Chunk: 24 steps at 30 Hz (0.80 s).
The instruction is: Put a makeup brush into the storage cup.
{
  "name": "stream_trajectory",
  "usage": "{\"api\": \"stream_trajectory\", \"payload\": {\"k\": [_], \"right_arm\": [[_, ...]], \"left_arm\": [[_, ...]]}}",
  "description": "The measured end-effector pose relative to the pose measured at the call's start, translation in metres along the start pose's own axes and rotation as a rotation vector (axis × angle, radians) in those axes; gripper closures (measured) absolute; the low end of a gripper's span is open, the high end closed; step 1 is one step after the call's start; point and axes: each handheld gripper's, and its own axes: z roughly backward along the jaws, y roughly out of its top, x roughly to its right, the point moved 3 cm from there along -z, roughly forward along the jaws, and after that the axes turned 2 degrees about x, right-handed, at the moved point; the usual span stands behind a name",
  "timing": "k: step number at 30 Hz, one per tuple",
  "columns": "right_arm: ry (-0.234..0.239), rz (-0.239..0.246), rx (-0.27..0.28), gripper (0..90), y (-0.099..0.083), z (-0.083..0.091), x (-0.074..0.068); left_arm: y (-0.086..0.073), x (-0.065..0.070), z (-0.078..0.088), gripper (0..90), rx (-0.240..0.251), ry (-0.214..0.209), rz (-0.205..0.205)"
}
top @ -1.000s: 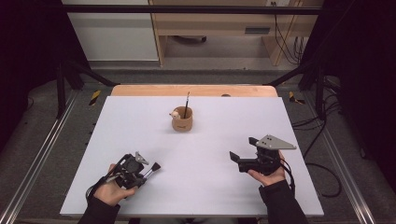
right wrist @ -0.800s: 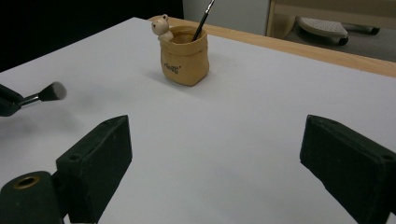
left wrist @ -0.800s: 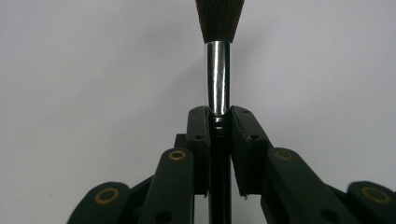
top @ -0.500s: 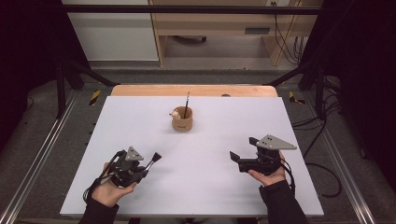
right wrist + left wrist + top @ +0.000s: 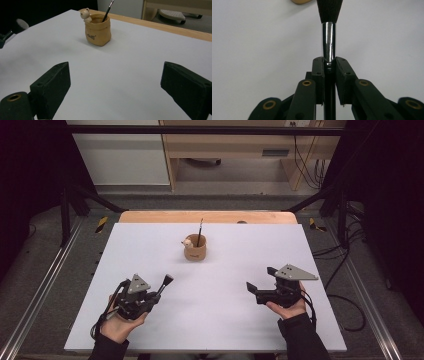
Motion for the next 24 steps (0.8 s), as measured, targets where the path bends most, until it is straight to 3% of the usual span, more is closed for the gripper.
{"api": "stream_trajectory", "payload": {"k": [13,24], "right_arm": [[-0.001,-0.002,-0.002,9.5,-0.001,-0.001,0.0],[-0.003,-0.003,-0.001,9.5,-0.001,0.0,0.001]], "left_arm": [[0.012,-0.002,0.011,77.9,0.15,0.035,0.047],[0.038,0.002,0.015,77.9,0.267,0.038,0.072]]}}
